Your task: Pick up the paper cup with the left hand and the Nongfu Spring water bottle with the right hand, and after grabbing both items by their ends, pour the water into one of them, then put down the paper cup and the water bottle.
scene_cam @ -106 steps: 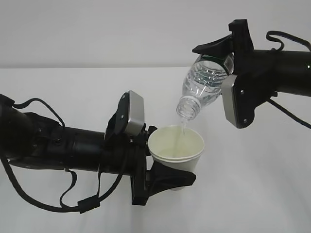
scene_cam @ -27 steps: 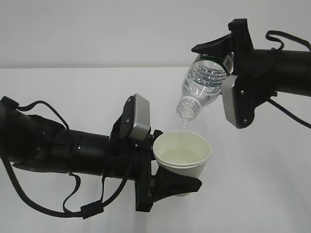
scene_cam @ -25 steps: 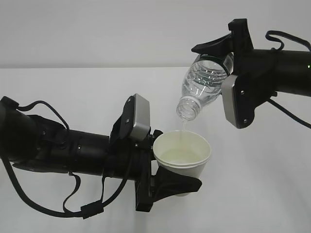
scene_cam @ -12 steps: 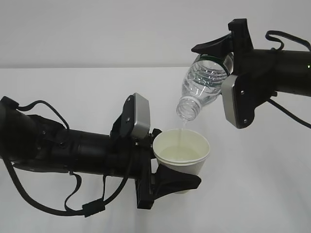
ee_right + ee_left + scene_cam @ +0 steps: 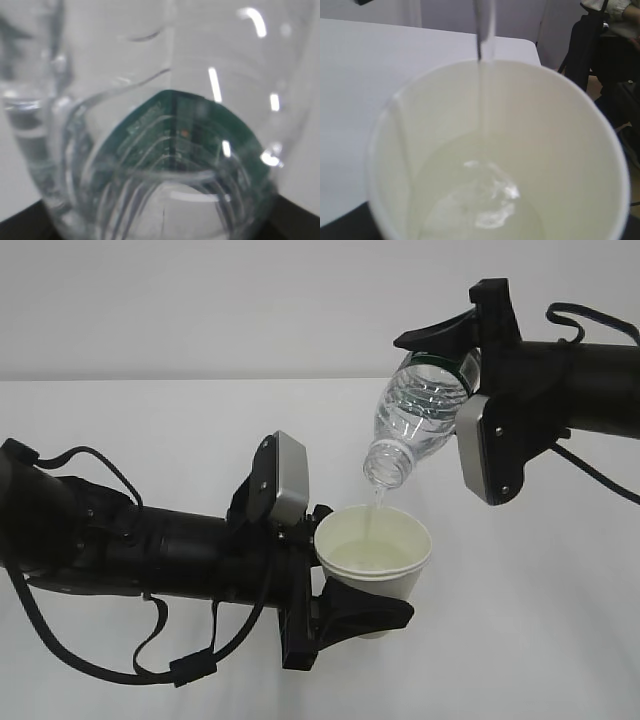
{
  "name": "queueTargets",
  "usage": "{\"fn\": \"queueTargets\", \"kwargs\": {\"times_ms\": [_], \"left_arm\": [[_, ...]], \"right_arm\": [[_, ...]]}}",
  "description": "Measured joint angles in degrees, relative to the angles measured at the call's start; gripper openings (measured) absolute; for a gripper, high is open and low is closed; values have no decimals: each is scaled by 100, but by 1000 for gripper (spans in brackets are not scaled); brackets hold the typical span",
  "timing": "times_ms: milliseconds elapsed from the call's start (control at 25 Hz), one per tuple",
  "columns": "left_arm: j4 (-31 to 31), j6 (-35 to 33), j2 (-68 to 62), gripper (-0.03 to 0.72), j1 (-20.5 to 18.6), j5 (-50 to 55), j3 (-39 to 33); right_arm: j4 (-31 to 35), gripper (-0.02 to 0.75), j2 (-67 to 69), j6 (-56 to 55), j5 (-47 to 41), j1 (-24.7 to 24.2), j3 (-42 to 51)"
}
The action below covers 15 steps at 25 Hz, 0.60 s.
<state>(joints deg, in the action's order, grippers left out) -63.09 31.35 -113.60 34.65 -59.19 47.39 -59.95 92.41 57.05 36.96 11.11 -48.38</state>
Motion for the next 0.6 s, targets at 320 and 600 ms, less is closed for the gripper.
{"fn": "queueTargets", "kwargs": {"times_ms": [320, 600], "left_arm": [[19, 0, 0, 473, 0, 27, 0], [19, 0, 0, 473, 0, 41, 0]], "right_arm": [[0, 491, 0, 46, 0, 0, 0], [0, 491, 0, 84, 0, 0, 0]]}}
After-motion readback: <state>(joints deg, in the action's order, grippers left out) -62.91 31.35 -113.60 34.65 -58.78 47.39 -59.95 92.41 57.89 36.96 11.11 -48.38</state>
